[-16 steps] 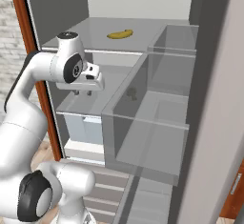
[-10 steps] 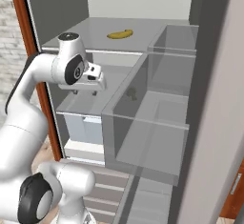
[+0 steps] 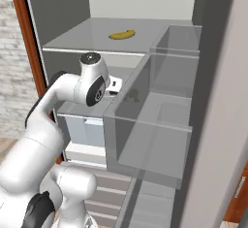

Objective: Place the cold items (banana and broccoli) from the fridge in one tupperware on the dining counter. Place the warm items (kebab skewer and hot dog) in the stove area in another tupperware.

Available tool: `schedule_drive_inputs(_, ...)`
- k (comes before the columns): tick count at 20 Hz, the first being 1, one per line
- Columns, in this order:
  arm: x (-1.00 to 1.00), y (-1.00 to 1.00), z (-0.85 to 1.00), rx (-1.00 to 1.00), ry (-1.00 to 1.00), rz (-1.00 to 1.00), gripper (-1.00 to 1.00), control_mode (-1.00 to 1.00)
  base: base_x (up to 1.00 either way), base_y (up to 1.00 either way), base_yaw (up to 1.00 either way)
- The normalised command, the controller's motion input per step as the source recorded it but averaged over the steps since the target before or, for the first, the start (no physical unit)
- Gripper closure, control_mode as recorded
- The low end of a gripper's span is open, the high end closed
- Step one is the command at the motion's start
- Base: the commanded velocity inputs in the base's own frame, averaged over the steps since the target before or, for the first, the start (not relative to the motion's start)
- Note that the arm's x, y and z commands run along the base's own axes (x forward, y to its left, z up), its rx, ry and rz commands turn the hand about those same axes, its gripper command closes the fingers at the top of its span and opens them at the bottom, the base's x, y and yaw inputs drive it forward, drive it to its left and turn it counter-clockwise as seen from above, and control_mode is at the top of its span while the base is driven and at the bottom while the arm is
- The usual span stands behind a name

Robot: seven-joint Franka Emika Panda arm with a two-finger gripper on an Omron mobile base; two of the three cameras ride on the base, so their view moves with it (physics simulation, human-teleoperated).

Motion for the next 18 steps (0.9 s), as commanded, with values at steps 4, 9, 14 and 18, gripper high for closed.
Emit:
schedule_drive_inputs(4,0.55,-0.39,-0.04,0.07,0.0,0.0,-1.0,-1.0,0.0,0.0,0.0)
schedule_drive_inputs(9,0.46,-0.23,-0.06,0.01,0.0,0.02,-1.0,-1.0,0.0,0.0,0.0)
schedule_drive_inputs(14,0.07,-0.07,-0.12,0.0,-0.05,0.12,-1.0,-1.0,0.0,0.0,0.0)
schedule_drive_inputs(18,0.12,0.0,-0.13,0.0,0.0,0.0,-1.0,-1.0,0.0,0.0,0.0)
